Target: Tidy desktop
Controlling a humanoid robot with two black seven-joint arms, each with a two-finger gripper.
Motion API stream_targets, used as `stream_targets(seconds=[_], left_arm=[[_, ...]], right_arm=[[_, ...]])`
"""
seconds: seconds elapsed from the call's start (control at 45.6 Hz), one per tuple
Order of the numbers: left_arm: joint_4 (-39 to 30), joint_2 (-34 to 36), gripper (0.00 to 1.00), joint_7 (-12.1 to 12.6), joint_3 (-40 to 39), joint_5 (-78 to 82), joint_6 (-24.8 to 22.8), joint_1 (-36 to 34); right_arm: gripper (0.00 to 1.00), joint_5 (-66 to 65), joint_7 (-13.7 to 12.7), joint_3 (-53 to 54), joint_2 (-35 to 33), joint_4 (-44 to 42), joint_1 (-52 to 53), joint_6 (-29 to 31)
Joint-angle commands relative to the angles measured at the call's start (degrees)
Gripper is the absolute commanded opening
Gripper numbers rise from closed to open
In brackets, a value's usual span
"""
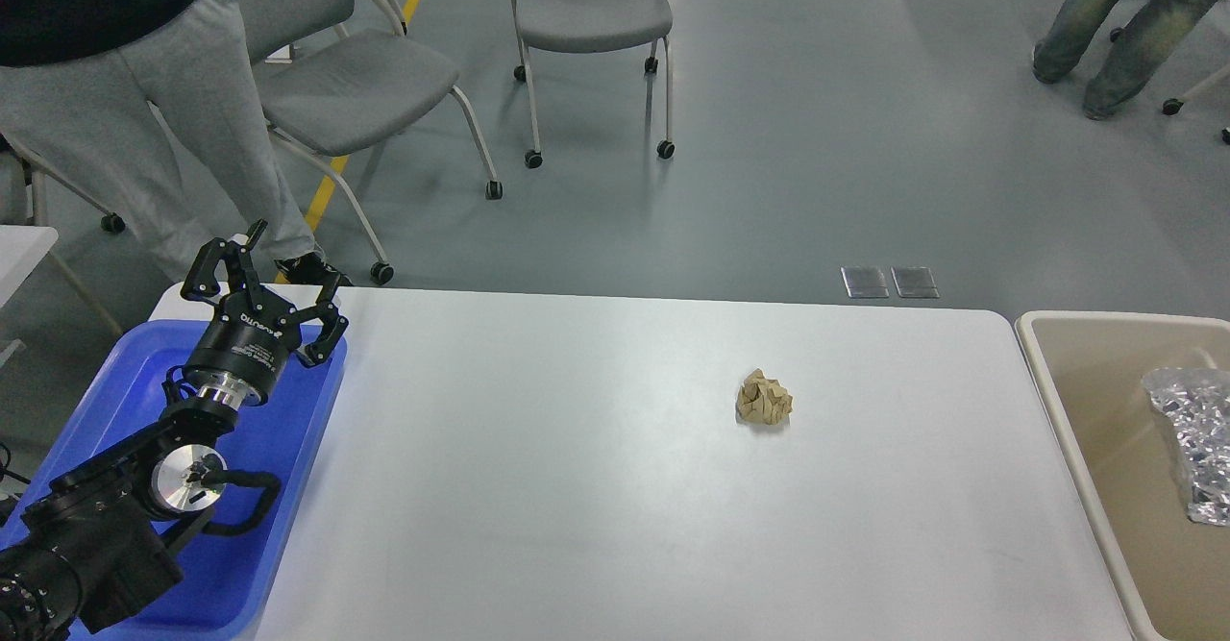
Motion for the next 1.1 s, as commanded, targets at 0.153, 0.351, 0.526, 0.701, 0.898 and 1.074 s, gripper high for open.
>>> stream_targets(seconds=[0.153, 0.351, 0.526, 0.701, 0.898, 1.074], left_arm=[[0.00, 0.00, 0.98, -0.01, 0.00, -0.01, 0.00, 0.00], [0.00, 0.00, 0.98, -0.01, 0.00, -0.01, 0.00, 0.00], [0.00, 0.00, 0.98, -0.01, 0.00, -0.01, 0.00, 0.00], [0.00, 0.00, 0.98, -0.01, 0.00, 0.08, 0.00, 0.00], [0.00, 0.00, 0.98, -0.01, 0.00, -0.01, 0.00, 0.00], [0.00, 0.00, 0.98, -0.01, 0.00, -0.01, 0.00, 0.00]], right_arm=[[0.00, 0.04, -0.13, 0.40, 2.32, -0.25, -1.87, -0.82], [0.97, 0.04, 0.13, 0.66, 2.76, -0.25, -1.87, -0.74], [1.00, 0.04, 0.13, 0.84, 2.67, -0.34, -1.34, -0.74], [1.00, 0.13, 0.13, 1.01, 2.32, 0.10, 1.11, 0.14], [1.00, 0.48, 1.54, 1.72, -1.37, 2.03, 5.69, 2.86], [1.00, 0.74, 2.41, 5.04, -9.18, 12.21, 9.91, 8.75]])
